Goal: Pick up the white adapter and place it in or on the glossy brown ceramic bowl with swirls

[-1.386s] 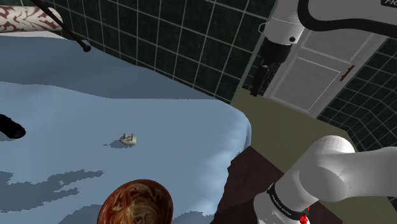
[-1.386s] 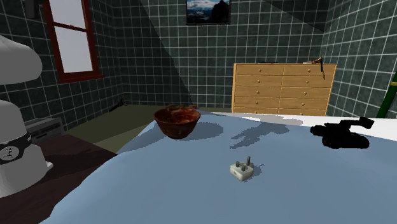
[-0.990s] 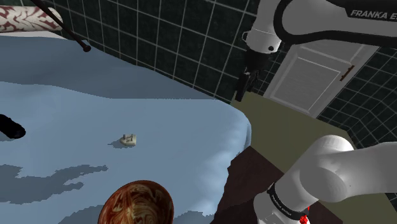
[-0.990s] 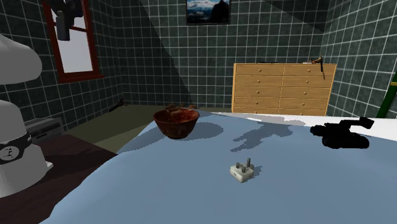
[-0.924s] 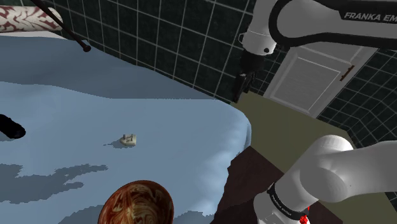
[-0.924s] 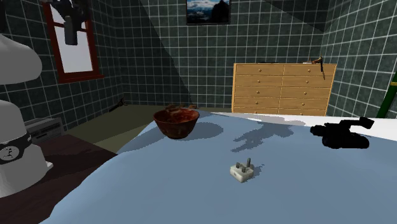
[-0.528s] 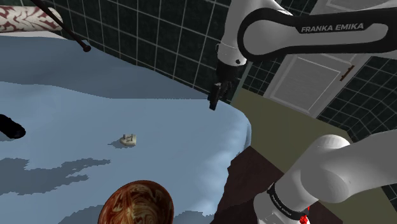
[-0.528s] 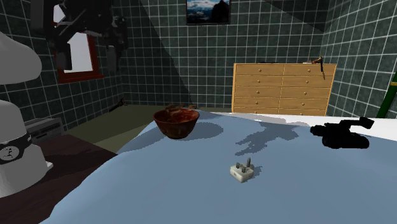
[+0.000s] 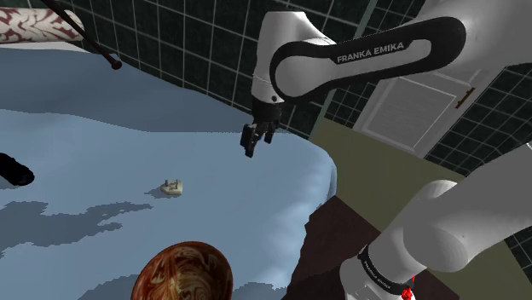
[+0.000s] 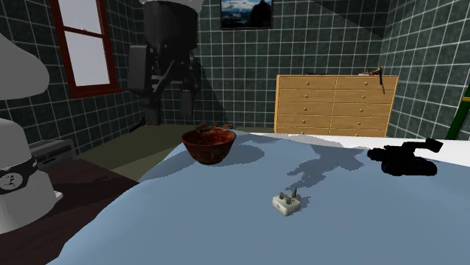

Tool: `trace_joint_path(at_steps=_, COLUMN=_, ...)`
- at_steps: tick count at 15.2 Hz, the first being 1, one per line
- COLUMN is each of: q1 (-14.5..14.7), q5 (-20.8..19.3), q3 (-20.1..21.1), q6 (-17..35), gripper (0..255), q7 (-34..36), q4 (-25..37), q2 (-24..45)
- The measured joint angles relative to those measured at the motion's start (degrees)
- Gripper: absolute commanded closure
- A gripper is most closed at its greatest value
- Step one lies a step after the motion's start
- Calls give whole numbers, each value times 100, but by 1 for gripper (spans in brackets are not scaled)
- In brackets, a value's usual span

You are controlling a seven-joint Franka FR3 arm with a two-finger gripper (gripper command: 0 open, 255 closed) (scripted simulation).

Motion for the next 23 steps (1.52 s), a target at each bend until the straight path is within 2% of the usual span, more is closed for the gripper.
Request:
trace_joint_path(at_steps=7, q1=103, q5=-405, q3=327, q6=737, gripper=0, q7=622, q4=748, q2=1506)
trace_joint_path(at_steps=12, q1=319, q5=-858, q3=417, q6=1114, gripper=0, q7=1131, q4=1445, q2=2634)
trace_joint_path(at_steps=17, q1=604, q5=-1276, q3=336, q6=1246, gripper=0, q7=1451, q4=2402, q2=3762)
trace_joint_path(at_steps=21, q1=949, q5=-1522, q3=258, q6=1189, gripper=0, q7=1687, q4=3343, q2=4655)
trace_joint_path(at_steps=23, q1=1010, q5=-1570, q3=225, q6=1168, gripper=0, q7=1703, q4=3575, q2=4868)
